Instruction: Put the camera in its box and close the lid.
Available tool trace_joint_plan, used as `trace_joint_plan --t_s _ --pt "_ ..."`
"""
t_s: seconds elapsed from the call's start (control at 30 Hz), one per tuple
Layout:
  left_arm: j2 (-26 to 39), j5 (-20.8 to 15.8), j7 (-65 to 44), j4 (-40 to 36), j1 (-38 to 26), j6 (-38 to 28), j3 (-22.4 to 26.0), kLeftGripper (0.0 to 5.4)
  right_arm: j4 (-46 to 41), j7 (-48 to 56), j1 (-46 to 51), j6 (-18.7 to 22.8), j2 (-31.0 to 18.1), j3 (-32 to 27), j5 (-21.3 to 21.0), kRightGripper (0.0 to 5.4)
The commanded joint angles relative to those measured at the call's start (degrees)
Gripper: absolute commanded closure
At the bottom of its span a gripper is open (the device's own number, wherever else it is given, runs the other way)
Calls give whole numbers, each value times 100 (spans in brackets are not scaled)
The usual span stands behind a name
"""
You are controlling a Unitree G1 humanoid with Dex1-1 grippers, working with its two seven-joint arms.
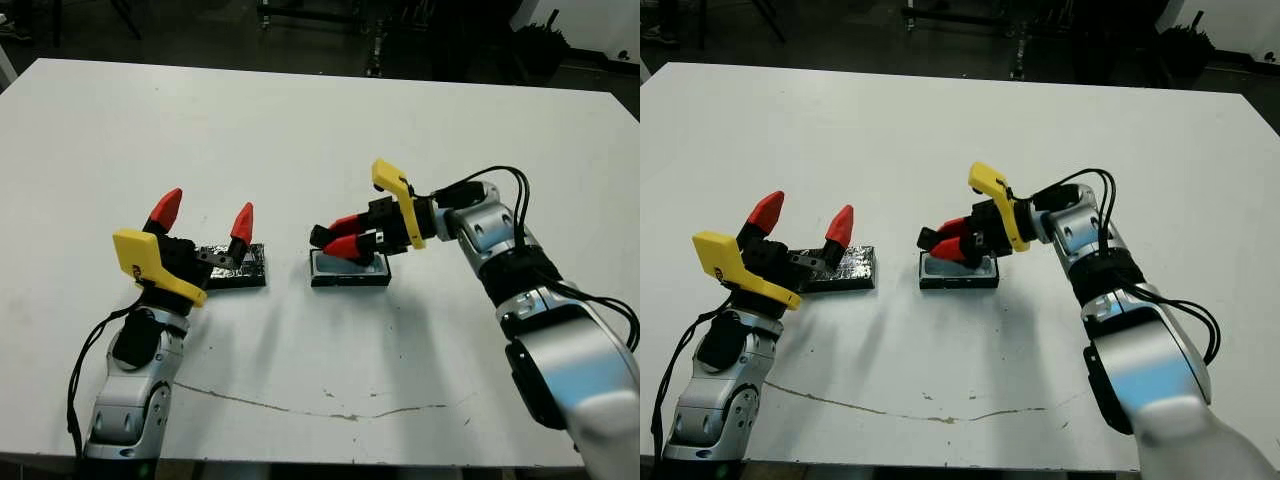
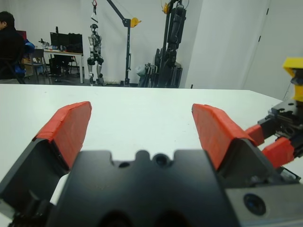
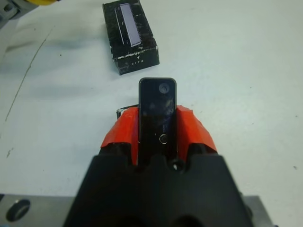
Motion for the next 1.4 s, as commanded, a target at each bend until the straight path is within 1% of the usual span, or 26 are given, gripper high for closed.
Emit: trace_joint_plan --t_s 0.03,0.1,0.2,0.37,0.5,0.6,0.77,0.9,0.97,1.07,1.2,1.4 --pt "30 24 -9 4 66 80 9 0 -60 -28 118 -7 -96 32 -101 373" --pt "21 -5 -16 5 66 86 17 0 -11 27 107 159 -97 61 -110 373" --pt "29 14 -17 5 67 76 13 0 41 77 133 120 -99 93 -134 373" --pt "15 10 -14 22 65 51 19 0 113 123 236 -315 -107 96 -149 373" --pt "-1 18 19 17 61 68 20 0 172 146 229 -473 -163 202 -306 373" --pt "17 23 -4 31 54 51 21 0 203 173 214 -467 -204 215 -356 373" --pt "5 -25 -21 24 57 75 26 0 170 194 188 -294 -330 251 -422 373" --pt "14 17 -9 20 65 53 16 0 44 230 239 -434 -475 265 -466 373" --pt "18 14 -21 27 64 41 17 0 65 275 252 -430 -529 254 -449 373" --pt "26 -5 -45 46 49 45 21 0 140 352 248 -230 -599 205 -392 373" --pt "-4 -8 -40 71 30 18 21 0 47 348 281 -396 -721 179 -416 373" --pt "17 -23 -40 13 15 92 18 0 -37 327 331 -444 -804 127 -390 373"
